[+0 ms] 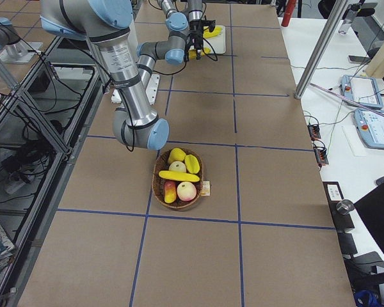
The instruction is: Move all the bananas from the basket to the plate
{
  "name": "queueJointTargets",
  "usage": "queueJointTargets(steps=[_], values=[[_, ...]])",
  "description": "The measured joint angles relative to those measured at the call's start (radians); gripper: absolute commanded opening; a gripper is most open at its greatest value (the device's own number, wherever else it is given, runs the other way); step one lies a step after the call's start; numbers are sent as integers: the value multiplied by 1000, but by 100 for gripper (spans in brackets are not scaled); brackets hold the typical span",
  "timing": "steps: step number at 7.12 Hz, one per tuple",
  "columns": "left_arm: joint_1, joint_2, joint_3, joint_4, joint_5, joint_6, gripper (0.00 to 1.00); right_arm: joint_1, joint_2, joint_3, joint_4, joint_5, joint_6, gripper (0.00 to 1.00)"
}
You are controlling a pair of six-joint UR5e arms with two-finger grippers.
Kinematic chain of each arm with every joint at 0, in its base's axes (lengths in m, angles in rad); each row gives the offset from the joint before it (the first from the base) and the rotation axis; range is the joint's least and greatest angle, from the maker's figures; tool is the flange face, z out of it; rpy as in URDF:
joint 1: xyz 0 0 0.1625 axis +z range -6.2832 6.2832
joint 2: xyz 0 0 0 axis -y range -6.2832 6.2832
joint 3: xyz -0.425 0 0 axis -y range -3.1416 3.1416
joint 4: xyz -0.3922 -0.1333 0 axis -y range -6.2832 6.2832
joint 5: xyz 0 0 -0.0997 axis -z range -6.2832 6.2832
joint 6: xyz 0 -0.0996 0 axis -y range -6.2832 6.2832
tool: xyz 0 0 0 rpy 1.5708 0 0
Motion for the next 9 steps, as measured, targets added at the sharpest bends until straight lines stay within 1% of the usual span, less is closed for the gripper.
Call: queueJointTargets(steps=[3,4,5,6,7,9], values=[[-1,1,0,5,0,-2,0,2,-6,10,0,-2,22,100],[-2,1,1,34,1,-2,0,3,-9,18,0,-2,33,100],[-10,1,1,107,2,3,0,7,-12,32,-3,-1,38,100],[-31,2,-4,225,2,25,0,13,-20,51,-7,-2,40,100],[-59,14,-23,365,1,87,0,23,-40,69,-10,-5,41,100],[-119,92,-113,644,1,290,0,48,-87,91,-11,-21,41,100]])
